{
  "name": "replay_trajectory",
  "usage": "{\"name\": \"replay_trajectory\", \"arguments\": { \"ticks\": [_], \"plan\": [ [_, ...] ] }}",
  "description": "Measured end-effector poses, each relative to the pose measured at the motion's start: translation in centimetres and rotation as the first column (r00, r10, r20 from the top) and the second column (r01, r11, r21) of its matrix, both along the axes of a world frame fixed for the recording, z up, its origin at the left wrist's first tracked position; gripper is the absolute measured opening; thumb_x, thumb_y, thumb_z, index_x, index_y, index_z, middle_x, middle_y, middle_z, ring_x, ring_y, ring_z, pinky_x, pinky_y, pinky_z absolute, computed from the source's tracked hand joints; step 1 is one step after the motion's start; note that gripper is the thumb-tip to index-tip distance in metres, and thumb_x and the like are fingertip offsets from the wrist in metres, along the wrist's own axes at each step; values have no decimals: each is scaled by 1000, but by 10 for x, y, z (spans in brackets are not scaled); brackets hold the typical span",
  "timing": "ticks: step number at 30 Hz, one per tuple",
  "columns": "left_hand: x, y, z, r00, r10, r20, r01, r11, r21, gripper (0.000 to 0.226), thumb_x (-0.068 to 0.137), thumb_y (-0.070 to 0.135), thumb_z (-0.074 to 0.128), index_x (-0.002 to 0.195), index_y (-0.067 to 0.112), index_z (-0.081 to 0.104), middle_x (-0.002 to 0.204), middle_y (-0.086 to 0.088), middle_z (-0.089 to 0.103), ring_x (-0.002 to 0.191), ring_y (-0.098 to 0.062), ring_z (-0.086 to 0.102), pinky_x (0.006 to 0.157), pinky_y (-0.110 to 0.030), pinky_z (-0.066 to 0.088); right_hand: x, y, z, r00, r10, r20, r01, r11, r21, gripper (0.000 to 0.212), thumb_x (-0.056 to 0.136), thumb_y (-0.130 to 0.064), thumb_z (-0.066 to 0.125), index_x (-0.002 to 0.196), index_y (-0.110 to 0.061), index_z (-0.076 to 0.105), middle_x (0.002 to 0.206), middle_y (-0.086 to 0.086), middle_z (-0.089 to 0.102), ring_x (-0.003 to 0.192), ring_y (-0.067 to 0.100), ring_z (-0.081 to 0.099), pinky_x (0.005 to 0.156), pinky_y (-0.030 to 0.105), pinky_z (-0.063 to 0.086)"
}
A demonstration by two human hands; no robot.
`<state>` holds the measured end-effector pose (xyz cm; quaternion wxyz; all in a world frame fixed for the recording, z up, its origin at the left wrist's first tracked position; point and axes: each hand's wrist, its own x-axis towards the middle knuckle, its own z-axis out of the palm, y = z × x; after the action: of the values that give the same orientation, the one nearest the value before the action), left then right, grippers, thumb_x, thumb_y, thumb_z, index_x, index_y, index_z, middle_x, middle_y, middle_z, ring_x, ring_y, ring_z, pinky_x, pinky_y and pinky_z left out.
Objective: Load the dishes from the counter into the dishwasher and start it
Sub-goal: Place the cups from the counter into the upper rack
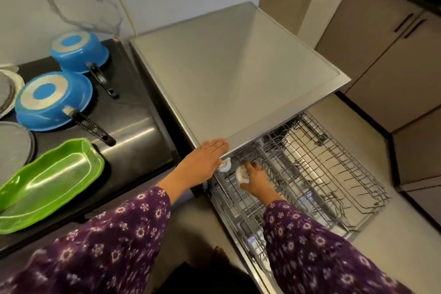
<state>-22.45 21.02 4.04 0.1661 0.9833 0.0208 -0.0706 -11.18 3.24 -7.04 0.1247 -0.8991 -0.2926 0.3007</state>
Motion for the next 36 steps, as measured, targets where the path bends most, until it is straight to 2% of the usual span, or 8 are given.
{"name": "replay_trajectory", "arguments": {
  "ticks": [4,7,10,14,20,26,32,36],
  "plan": [
    [1,3,-5,999,36,-22,-38,997,-74,54,103,11,33,152,17,13,159,1,9,146,-10,5,112,-17,-9,11,19,-22,990,140,0,-139,986,-95,80,84,-19,67,148,-15,19,149,13,25,135,31,30,111,45,28],
    [3,8,-7,998,64,-14,-66,990,-126,61,98,-1,36,152,21,17,159,6,13,143,-2,6,106,-7,-13,16,26,-44,984,179,-12,-179,976,-123,84,85,-16,66,149,-14,12,154,11,17,139,30,24,113,46,25],
    [2,9,-11,998,70,-8,-70,986,-151,63,98,-2,36,152,23,16,158,8,11,138,6,0,105,-5,-16,19,32,-58,983,184,-17,-185,969,-163,84,86,-11,63,150,-13,9,156,9,10,141,31,20,114,44,25],
    [0,4,-15,996,86,16,-83,983,-167,65,96,-5,36,152,22,16,158,8,9,138,5,-3,109,-9,-15,20,32,-75,982,187,-19,-187,971,-150,89,82,-11,67,149,-19,9,153,11,14,134,38,26,107,41,32],
    [1,4,-17,997,82,7,-79,981,-177,70,95,-6,35,151,27,8,153,15,-1,139,5,-8,112,-13,-13,18,32,-86,964,267,9,-264,959,-100,90,78,-10,72,148,-16,16,150,11,23,132,32,32,109,39,32],
    [0,2,-18,995,96,14,-92,981,-169,70,95,-6,36,151,25,9,158,9,5,142,1,-6,115,-18,-9,13,39,-93,979,202,-18,-203,976,-83,97,73,-10,78,147,-22,17,148,12,21,129,36,32,96,43,47],
    [0,3,-18,996,86,32,-80,985,-154,68,96,-5,36,151,24,9,158,8,6,143,-1,-4,115,-17,-9,10,35,-92,991,82,-110,-91,993,-77,105,75,-10,76,149,-7,2,150,22,11,138,39,20,111,44,31],
    [0,4,-16,997,77,29,-73,989,-129,66,97,-1,36,152,24,9,157,8,3,139,2,-6,111,-12,-14,0,30,-69,999,18,-29,-23,987,-159,84,87,-13,61,148,-7,4,152,21,6,139,38,17,108,44,36]
  ]
}}
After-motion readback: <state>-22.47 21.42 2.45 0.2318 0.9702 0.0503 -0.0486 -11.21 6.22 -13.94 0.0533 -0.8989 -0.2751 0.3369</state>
